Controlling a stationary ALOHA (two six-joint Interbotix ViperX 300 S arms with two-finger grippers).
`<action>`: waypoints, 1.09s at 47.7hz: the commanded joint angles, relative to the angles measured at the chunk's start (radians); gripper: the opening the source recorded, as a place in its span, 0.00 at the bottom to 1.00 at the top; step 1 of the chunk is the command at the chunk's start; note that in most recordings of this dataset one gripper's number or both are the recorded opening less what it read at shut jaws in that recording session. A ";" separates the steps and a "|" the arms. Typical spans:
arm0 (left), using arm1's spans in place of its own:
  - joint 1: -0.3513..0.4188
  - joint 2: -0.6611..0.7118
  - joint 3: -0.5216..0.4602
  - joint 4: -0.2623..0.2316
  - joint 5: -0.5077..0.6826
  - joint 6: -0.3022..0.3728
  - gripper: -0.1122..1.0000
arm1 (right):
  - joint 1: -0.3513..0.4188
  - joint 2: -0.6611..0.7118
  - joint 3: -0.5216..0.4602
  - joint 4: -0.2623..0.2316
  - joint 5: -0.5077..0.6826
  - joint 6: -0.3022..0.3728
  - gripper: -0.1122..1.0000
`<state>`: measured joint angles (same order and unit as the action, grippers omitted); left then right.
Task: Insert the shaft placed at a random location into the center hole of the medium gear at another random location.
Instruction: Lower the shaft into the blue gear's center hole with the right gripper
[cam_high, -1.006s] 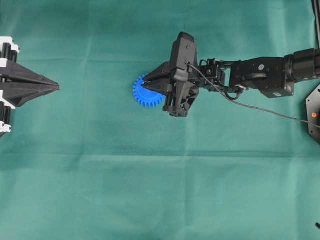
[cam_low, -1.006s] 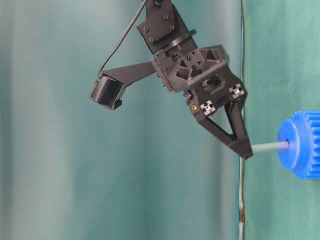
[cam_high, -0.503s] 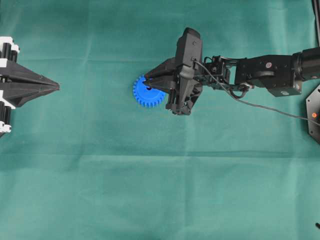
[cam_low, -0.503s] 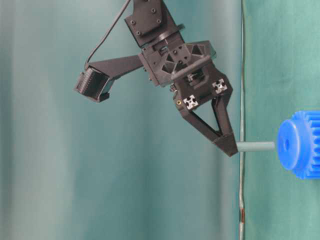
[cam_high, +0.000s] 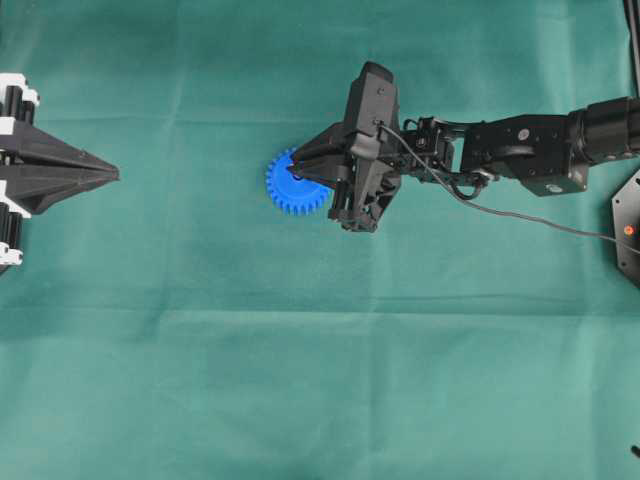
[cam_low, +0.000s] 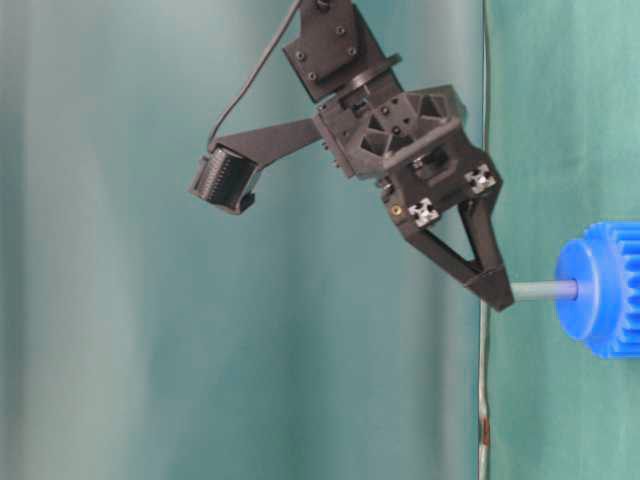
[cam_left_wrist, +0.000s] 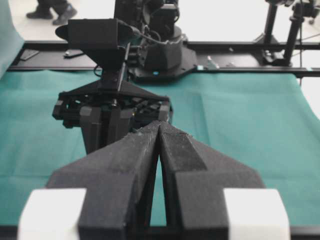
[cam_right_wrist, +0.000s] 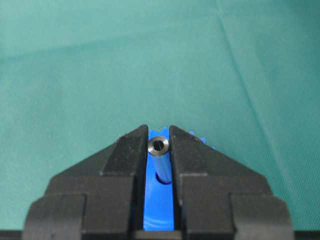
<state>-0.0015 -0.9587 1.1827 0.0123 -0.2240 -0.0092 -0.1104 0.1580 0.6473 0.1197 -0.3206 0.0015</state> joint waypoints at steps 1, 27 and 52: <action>0.000 0.009 -0.021 0.003 -0.006 -0.002 0.10 | -0.003 -0.015 -0.009 0.005 -0.017 -0.002 0.22; 0.000 0.008 -0.021 0.003 -0.005 -0.002 0.10 | -0.003 0.032 -0.003 0.006 -0.044 0.000 0.22; 0.000 0.009 -0.020 0.003 -0.005 -0.002 0.10 | -0.003 0.069 -0.009 0.006 -0.064 -0.002 0.22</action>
<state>-0.0015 -0.9587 1.1827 0.0138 -0.2240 -0.0092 -0.1120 0.2393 0.6596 0.1227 -0.3666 0.0000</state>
